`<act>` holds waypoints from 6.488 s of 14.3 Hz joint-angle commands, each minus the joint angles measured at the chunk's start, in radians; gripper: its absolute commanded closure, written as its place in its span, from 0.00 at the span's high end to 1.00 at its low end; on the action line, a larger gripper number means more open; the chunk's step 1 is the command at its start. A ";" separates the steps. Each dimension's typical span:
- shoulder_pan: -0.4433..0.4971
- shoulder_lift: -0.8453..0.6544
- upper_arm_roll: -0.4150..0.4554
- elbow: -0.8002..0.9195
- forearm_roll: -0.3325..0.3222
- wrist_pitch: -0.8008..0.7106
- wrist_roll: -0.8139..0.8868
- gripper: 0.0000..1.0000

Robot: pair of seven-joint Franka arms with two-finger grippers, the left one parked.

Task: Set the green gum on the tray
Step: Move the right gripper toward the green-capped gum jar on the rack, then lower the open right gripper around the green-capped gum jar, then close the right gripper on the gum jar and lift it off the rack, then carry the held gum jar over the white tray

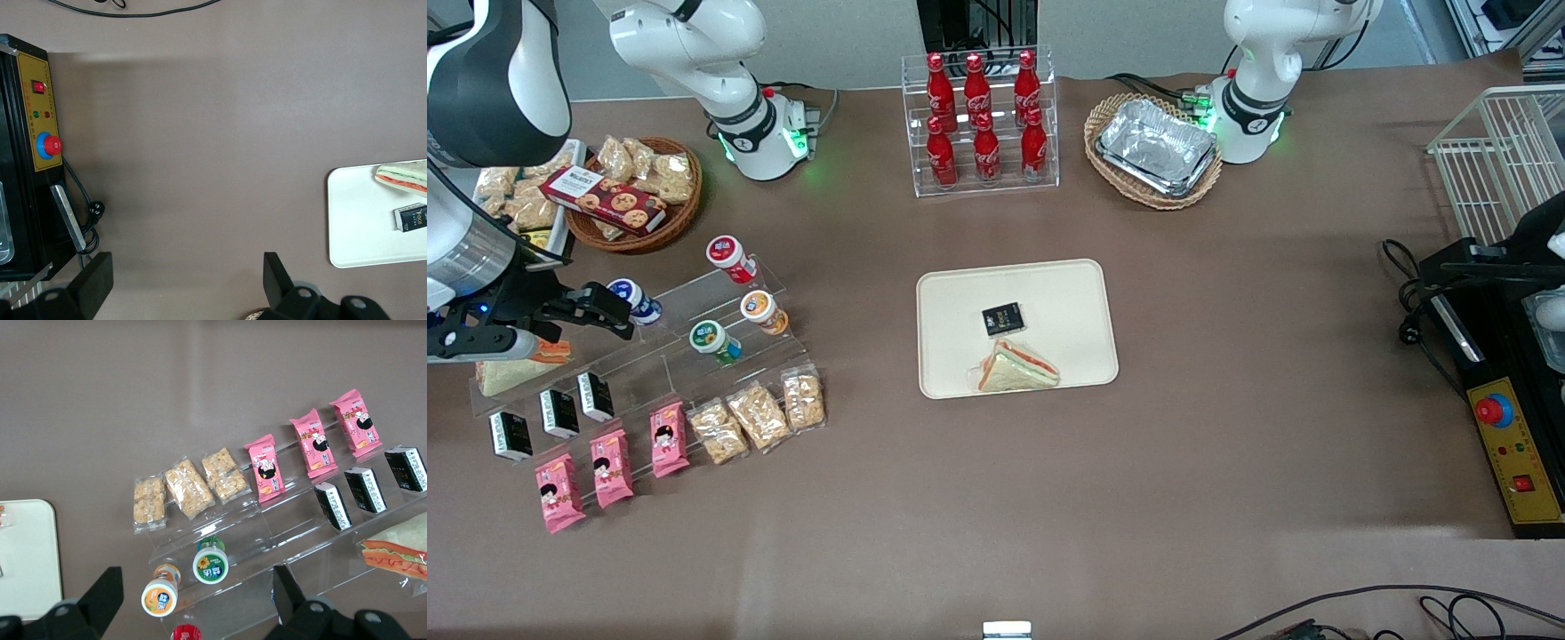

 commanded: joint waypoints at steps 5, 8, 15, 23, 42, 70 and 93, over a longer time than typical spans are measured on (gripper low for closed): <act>0.000 -0.013 0.003 0.002 0.013 -0.014 -0.007 1.00; 0.003 -0.016 0.004 -0.006 0.014 -0.034 -0.011 1.00; 0.005 -0.155 0.007 -0.205 0.010 -0.020 -0.013 1.00; 0.005 -0.237 0.009 -0.405 0.010 0.118 -0.013 1.00; 0.002 -0.025 0.006 -0.598 0.010 0.532 -0.011 1.00; 0.000 -0.004 0.003 -0.363 0.004 0.286 -0.066 0.17; 0.140 0.324 0.570 -0.197 -0.116 0.398 0.906 0.17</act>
